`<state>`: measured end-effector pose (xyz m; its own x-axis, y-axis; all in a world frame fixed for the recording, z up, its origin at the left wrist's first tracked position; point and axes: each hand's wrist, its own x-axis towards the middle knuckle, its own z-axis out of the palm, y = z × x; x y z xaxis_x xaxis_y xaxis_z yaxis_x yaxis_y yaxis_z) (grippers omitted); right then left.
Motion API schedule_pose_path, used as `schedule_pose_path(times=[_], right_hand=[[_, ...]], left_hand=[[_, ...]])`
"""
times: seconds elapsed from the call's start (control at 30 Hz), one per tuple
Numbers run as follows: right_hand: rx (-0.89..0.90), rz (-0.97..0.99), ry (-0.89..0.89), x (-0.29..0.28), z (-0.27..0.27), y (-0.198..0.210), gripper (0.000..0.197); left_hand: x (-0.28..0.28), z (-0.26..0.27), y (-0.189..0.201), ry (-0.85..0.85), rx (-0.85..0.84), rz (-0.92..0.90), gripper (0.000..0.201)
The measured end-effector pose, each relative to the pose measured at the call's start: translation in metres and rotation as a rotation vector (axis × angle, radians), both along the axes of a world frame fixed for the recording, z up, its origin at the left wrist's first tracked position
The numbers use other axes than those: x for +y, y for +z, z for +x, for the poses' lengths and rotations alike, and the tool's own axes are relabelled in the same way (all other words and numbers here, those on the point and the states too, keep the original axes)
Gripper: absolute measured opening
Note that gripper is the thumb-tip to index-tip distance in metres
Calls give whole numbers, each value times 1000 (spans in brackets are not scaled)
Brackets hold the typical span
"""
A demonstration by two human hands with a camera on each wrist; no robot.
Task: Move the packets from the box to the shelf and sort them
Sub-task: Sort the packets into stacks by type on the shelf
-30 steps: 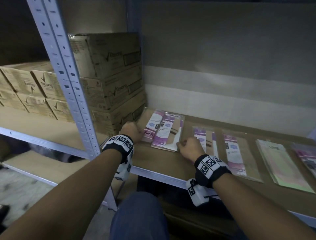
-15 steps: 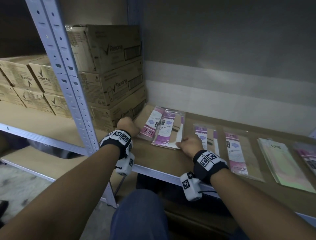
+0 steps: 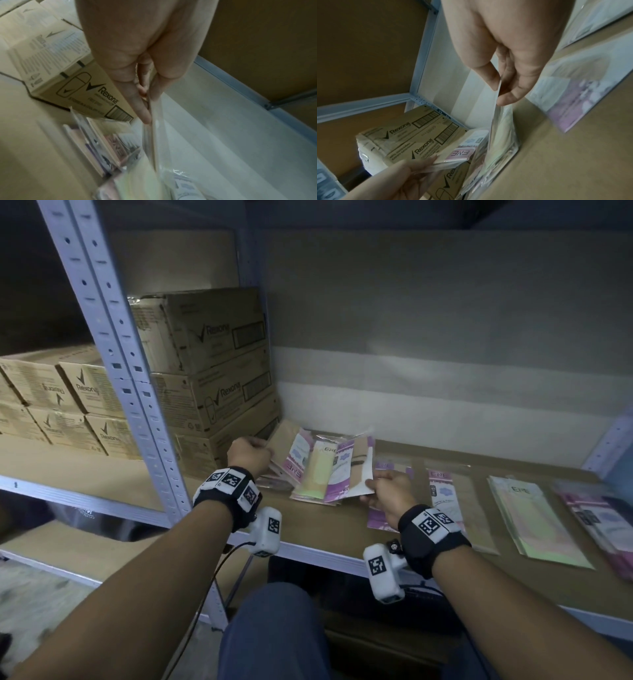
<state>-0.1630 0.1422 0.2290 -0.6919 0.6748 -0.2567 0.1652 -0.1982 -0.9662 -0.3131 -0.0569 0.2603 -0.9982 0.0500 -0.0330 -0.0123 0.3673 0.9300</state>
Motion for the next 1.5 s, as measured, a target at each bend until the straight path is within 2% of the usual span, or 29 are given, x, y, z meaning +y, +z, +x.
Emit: schedule_pose_path(times=[0.2,0.4,0.6,0.73,0.83,0.97,1.37,1.5], right_hand=[[51,-17,-58,25,35,7,27],[109,-30,-134,53,77,15,28],[93,-19,-185,84,124,13,21],[88,3,-248,102,153,10,25],[80,1,-272,113,171,10,18],[69,7,-290,124,184,8,20],[79,-5,-282,118,180,3,18],[78,7,-264,110,171,4,20]], left_hand=[[18,26,-11,3,-62,189,16],[56,70,-17,-68,-183,490,16],[100,108,-26,-176,-294,612,21],[124,132,-32,-211,-319,662,24],[136,144,-37,-238,-359,700,24],[145,153,-44,-259,-354,662,22],[137,153,-40,-280,-331,729,20],[123,134,-36,-228,-282,667,20]])
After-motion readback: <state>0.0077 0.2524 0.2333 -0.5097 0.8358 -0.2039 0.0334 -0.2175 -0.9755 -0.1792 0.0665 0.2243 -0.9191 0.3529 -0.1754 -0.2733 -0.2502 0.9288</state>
